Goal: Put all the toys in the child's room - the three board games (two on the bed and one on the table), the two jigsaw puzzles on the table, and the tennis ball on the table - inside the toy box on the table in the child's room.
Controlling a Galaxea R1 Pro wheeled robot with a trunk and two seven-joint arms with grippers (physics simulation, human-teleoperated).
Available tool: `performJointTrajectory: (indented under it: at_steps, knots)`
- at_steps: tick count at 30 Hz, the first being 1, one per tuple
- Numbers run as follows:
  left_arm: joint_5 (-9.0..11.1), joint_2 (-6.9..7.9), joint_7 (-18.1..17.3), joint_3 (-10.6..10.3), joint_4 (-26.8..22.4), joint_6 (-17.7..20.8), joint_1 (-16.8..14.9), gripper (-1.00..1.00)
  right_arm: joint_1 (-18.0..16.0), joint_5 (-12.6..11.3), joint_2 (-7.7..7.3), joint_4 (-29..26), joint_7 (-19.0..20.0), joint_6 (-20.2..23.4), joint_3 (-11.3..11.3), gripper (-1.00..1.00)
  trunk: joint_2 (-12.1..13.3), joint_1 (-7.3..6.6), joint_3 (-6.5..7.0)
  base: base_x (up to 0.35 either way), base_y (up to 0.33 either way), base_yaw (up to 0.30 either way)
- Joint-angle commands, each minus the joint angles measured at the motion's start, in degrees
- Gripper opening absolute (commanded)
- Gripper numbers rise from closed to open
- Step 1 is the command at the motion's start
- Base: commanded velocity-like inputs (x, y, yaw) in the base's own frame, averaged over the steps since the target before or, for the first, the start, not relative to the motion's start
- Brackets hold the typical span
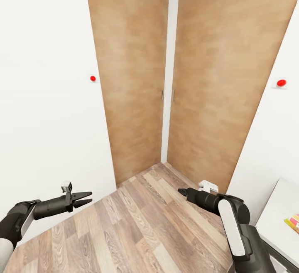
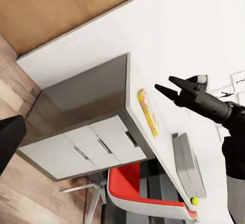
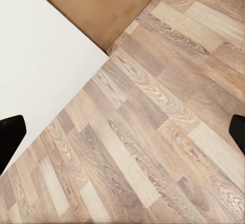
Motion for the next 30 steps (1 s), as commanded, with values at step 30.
performJointTrajectory:
  at_steps: [30]
  knots:
    - [-0.08,-0.94,-0.13,0.05,0.02,-0.61,-0.01,1.0,-0.05,-0.43,0.16,0.11,-0.63,0.25,-0.07,1.0,-0.07,0.02,-0.1,0.0,-0.055,0.29]
